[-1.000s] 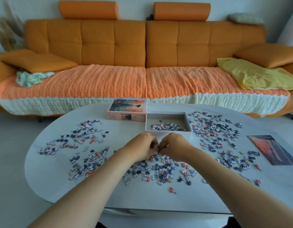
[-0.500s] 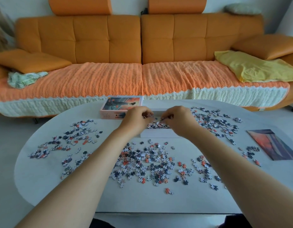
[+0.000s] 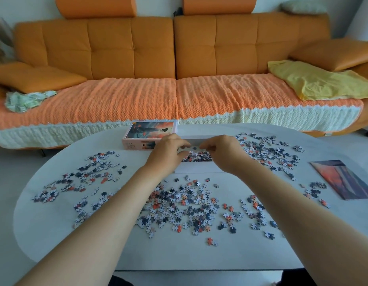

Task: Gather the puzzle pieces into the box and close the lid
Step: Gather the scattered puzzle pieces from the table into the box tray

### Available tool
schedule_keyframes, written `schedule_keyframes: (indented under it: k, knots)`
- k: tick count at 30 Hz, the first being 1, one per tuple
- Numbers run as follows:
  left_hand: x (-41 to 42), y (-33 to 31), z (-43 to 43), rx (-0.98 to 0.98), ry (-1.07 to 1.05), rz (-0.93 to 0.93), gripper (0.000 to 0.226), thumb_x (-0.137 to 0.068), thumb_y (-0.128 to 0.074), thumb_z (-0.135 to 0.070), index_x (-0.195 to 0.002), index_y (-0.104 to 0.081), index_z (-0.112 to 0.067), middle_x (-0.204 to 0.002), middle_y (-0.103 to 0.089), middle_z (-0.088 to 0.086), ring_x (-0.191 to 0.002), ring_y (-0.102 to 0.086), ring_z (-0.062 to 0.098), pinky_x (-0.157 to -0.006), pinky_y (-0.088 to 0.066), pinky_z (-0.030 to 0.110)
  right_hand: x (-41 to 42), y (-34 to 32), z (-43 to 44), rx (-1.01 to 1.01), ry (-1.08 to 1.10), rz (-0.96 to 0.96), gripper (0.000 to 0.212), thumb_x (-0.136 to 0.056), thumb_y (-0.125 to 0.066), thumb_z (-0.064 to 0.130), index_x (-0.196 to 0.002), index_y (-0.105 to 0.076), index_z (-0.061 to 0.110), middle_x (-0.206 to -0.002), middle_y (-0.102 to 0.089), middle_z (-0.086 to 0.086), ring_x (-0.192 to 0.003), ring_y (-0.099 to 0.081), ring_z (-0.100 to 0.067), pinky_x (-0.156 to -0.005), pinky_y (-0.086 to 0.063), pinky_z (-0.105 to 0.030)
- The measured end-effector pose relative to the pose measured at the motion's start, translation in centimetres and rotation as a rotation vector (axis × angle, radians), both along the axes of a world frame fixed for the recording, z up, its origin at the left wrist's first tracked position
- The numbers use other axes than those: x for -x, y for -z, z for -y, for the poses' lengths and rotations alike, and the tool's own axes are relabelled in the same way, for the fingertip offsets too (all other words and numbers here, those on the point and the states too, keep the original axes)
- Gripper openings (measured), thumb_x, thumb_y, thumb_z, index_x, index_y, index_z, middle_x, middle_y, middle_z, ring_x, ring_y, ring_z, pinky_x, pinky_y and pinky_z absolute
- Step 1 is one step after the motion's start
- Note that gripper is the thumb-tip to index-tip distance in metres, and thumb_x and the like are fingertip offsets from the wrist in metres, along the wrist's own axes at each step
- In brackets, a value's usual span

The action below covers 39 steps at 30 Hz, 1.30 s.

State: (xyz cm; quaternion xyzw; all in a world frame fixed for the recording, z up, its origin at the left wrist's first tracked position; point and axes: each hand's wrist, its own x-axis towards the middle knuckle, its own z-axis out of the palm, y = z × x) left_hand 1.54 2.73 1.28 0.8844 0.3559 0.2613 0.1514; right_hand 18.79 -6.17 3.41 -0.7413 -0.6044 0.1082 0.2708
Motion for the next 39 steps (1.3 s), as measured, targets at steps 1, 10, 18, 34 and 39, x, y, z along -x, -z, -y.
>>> schedule_keyframes:
  k: [1,10,18,34,39]
  knots:
    - [0.2,0.0,0.2,-0.015,-0.009,0.021,0.022,-0.089,-0.068,-0.017,-0.111,-0.072,-0.020,-0.100,-0.064,-0.007,-0.089,-0.054,0.006,-0.083,-0.046,0.025,0.2,0.1,0.2,-0.009,-0.003,0.004,0.032,-0.096,-0.049,0.001,-0.106,-0.074,0.018,-0.095,-0.070,-0.004,-0.063,-0.056,-0.012,-0.057,-0.044,-0.015]
    - [4.3,-0.2,2.4,0.018,-0.002,-0.125,0.012,-0.090,-0.064,-0.030,-0.101,-0.065,-0.024,-0.098,-0.054,-0.010,-0.089,-0.057,0.012,-0.072,-0.048,0.028,3.6,0.5,2.2,-0.126,-0.259,0.148,0.031,-0.090,-0.056,0.000,-0.103,-0.075,0.020,-0.108,-0.072,0.001,-0.092,-0.068,-0.013,-0.087,-0.055,-0.028]
    - [6.5,1.1,4.3,0.253,-0.017,-0.555,0.064,-0.083,-0.060,-0.061,-0.138,-0.046,-0.033,-0.129,-0.041,-0.001,-0.128,-0.032,0.018,-0.099,-0.041,0.041,5.8,3.3,3.1,0.320,-0.362,0.293,0.055,-0.088,-0.050,0.000,-0.139,-0.051,0.021,-0.142,-0.045,0.002,-0.129,-0.040,-0.020,-0.111,-0.035,-0.036]
    - [6.9,0.9,4.4,0.341,0.043,-0.521,0.066,-0.083,-0.069,-0.049,-0.142,-0.043,-0.033,-0.118,-0.040,-0.006,-0.106,-0.047,0.015,-0.092,-0.044,0.032,4.4,2.3,4.1,0.497,-0.200,0.185,0.079,-0.074,-0.078,0.048,-0.142,-0.045,0.027,-0.130,-0.041,-0.002,-0.114,-0.051,-0.022,-0.101,-0.044,-0.034]
    - [5.9,0.6,4.7,0.324,0.062,-0.487,0.066,-0.087,-0.066,-0.046,-0.145,-0.040,-0.027,-0.125,-0.043,-0.001,-0.104,-0.050,0.017,-0.086,-0.042,0.028,5.2,2.3,3.6,0.468,-0.193,0.195,0.073,-0.077,-0.074,0.052,-0.141,-0.047,0.026,-0.132,-0.039,-0.003,-0.112,-0.051,-0.021,-0.098,-0.042,-0.031]
